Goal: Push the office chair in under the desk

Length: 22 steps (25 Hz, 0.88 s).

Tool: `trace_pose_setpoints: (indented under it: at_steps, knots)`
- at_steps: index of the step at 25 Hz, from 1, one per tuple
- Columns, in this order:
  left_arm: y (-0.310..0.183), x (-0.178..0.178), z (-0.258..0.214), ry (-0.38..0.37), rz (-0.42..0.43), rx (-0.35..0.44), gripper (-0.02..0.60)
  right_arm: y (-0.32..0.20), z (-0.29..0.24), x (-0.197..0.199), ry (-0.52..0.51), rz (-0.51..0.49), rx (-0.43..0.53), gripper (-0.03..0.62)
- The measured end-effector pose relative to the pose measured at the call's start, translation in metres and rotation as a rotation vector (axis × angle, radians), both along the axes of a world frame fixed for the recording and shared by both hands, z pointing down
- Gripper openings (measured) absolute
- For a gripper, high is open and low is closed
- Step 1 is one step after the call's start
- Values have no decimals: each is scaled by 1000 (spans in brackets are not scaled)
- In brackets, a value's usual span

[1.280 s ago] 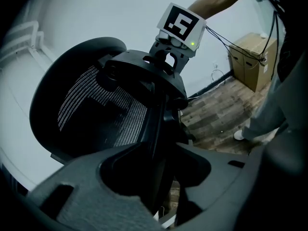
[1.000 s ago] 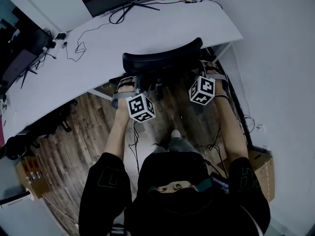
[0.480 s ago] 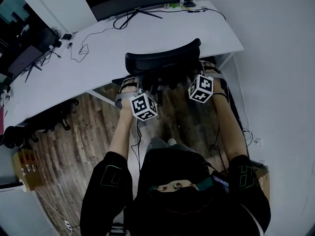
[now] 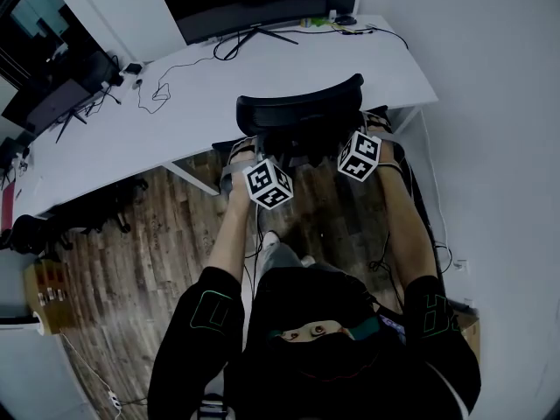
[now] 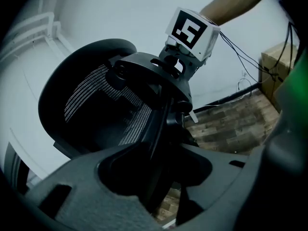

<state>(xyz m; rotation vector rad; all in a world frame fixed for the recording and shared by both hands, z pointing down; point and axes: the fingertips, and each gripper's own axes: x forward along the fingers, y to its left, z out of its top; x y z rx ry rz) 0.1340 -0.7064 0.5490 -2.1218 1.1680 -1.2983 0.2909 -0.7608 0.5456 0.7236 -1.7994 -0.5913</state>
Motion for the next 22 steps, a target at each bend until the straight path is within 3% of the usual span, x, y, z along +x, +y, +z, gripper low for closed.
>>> trace_pose_setpoints:
  at_steps: [2, 6, 10, 11, 12, 16, 19, 22]
  knots:
    - [2, 1, 0, 49, -11, -38, 196, 2, 0, 0, -25, 37, -19, 229]
    - [12, 1, -13, 220, -67, -127, 186, 11, -10, -4, -148, 159, -32, 274]
    - [25, -5, -44, 343, -90, -50, 70, 34, -34, -15, -384, 213, -53, 244]
    - [28, -5, -55, 417, -106, -23, 16, 40, -40, -18, -457, 219, -64, 188]
    - [32, -5, -68, 512, -117, -7, 9, 46, -47, -21, -548, 229, -77, 129]
    - [46, -4, -112, 868, -143, 41, 9, 67, -69, -28, -861, 279, -85, 42]
    - [50, -14, -124, 1043, -198, 105, 9, 86, -90, -33, -1035, 242, -95, 5]
    - [53, -21, -125, 1129, -239, 147, 9, 106, -124, -41, -1286, 107, -129, 5]
